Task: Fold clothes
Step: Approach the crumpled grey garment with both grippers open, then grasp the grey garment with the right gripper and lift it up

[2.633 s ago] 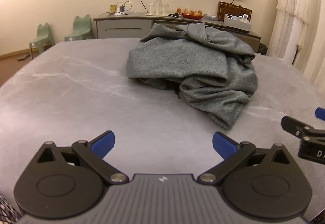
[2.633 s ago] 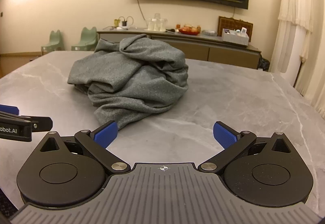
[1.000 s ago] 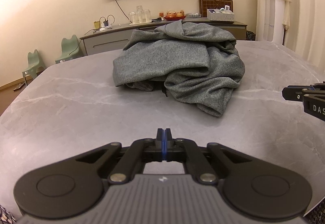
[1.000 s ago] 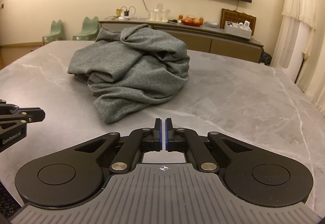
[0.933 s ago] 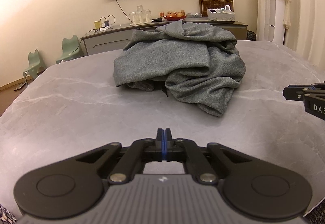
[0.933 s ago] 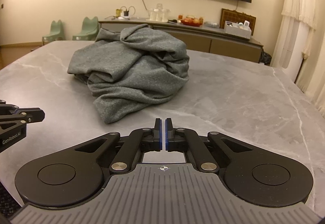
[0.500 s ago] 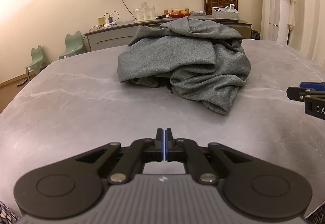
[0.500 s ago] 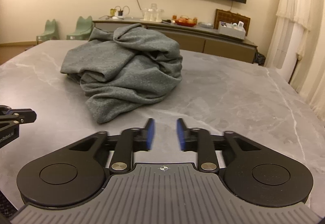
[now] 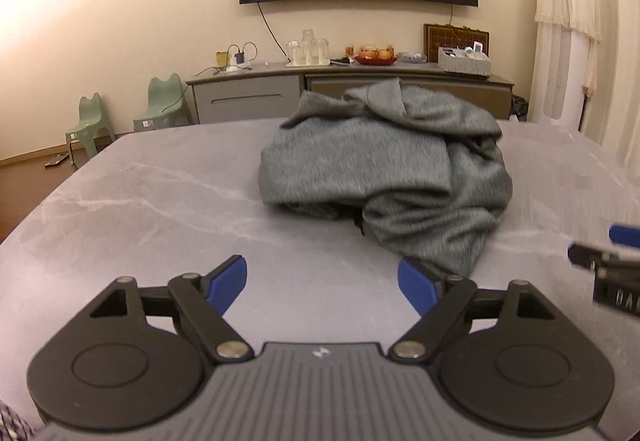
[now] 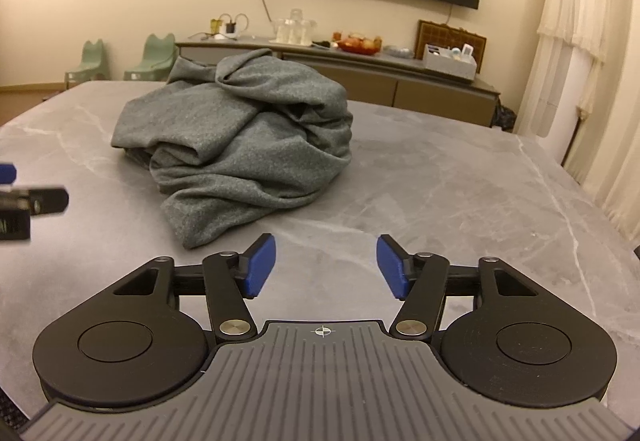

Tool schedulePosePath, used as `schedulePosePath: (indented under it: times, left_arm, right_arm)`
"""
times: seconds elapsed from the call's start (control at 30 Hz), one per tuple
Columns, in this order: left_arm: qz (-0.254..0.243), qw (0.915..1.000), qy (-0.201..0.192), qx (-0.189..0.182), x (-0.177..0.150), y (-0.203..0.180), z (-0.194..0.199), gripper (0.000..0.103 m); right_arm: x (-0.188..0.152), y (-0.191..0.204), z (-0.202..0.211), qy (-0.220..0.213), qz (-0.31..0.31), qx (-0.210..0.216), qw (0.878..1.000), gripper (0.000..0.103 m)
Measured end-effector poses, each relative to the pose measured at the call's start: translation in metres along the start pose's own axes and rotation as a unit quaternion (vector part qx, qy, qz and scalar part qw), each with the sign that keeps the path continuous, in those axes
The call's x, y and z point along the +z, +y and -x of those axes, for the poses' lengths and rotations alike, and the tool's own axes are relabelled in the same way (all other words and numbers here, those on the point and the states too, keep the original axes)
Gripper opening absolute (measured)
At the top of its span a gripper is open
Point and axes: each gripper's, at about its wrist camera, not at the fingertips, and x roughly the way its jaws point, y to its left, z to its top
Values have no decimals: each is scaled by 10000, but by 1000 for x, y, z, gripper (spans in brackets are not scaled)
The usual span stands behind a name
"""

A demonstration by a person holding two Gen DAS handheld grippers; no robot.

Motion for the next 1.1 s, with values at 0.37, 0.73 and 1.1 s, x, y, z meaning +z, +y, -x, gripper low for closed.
schedulePosePath:
  times: [0.37, 0.73, 1.1]
  left_arm:
    - [-954, 9953, -33, -176, 55, -3, -39, 90]
    - [-236, 9991, -50, -360, 62, 47, -93, 87]
    - [-298, 9972, -437, -523, 74, 41, -71, 88]
  right_arm:
    - [11, -6, -26, 173, -207, 222, 9994, 76]
    - [86, 13, -144, 494, 208, 373, 9979, 48]
    - [167, -85, -1, -1845, -1574, 2236, 9440, 0]
